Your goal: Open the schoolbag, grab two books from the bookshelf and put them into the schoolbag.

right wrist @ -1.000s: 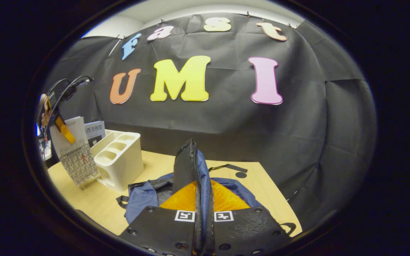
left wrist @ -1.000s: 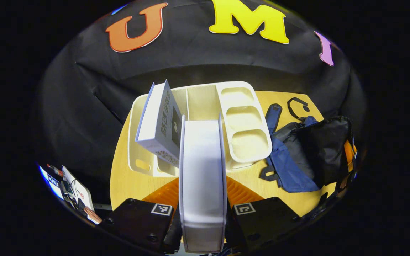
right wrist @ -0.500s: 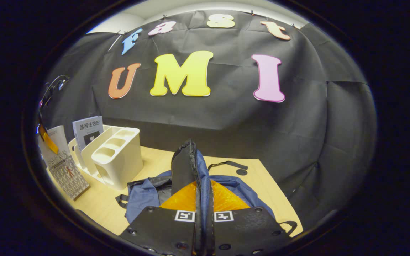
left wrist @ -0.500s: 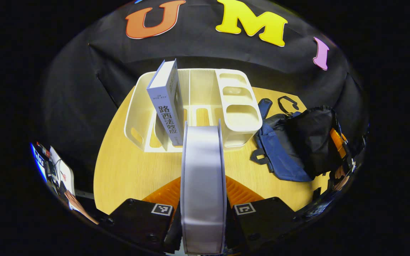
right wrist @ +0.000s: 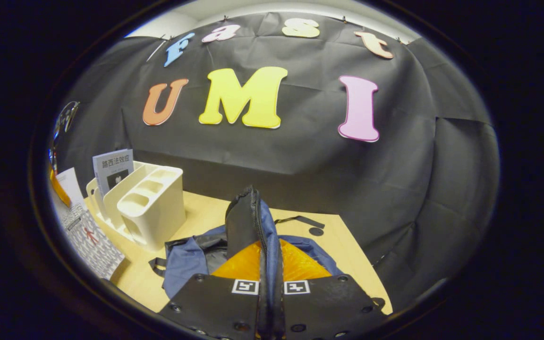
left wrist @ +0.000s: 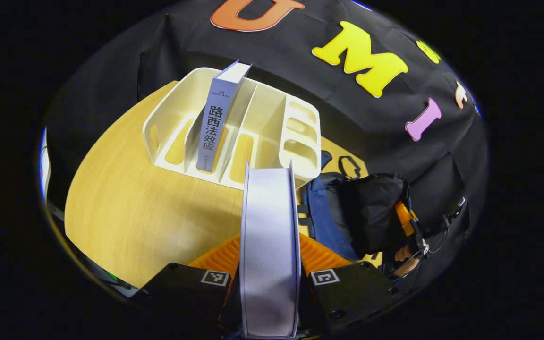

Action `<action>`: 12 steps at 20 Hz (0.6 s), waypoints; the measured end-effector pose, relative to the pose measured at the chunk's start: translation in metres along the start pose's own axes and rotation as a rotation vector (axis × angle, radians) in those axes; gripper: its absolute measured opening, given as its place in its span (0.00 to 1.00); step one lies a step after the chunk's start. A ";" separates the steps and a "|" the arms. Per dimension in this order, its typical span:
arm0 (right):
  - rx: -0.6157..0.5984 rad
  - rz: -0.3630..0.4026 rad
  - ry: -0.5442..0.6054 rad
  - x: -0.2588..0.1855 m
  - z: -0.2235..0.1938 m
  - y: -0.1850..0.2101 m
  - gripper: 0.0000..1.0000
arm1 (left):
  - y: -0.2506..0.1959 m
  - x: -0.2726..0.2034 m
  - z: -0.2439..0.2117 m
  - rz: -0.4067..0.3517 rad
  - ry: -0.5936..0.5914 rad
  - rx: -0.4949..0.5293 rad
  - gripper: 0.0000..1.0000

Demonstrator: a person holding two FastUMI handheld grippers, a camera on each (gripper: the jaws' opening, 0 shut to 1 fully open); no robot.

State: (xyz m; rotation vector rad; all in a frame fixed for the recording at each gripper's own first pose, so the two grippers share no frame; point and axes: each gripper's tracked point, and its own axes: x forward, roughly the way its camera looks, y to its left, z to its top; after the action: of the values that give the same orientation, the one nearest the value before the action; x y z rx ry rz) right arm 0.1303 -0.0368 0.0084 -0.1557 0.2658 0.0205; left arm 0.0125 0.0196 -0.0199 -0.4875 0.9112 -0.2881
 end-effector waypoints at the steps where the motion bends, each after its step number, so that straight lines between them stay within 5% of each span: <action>1: -0.003 -0.002 -0.002 0.000 0.003 -0.001 0.05 | -0.008 0.002 -0.002 -0.049 -0.015 -0.026 0.52; 2: -0.008 -0.003 -0.006 -0.001 0.005 -0.002 0.05 | -0.018 0.005 -0.003 -0.094 -0.024 -0.057 0.45; 8: -0.055 0.000 -0.025 -0.007 0.022 -0.002 0.05 | -0.060 0.034 -0.006 -0.295 -0.062 -0.220 0.48; 12: -0.060 0.012 -0.033 -0.006 0.036 -0.004 0.05 | -0.077 0.060 -0.002 -0.316 -0.120 -0.283 0.48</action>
State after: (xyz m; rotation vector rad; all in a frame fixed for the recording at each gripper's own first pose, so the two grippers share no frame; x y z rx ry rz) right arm 0.1335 -0.0350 0.0448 -0.2132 0.2329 0.0429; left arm 0.0431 -0.0735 -0.0220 -0.9048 0.7594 -0.4140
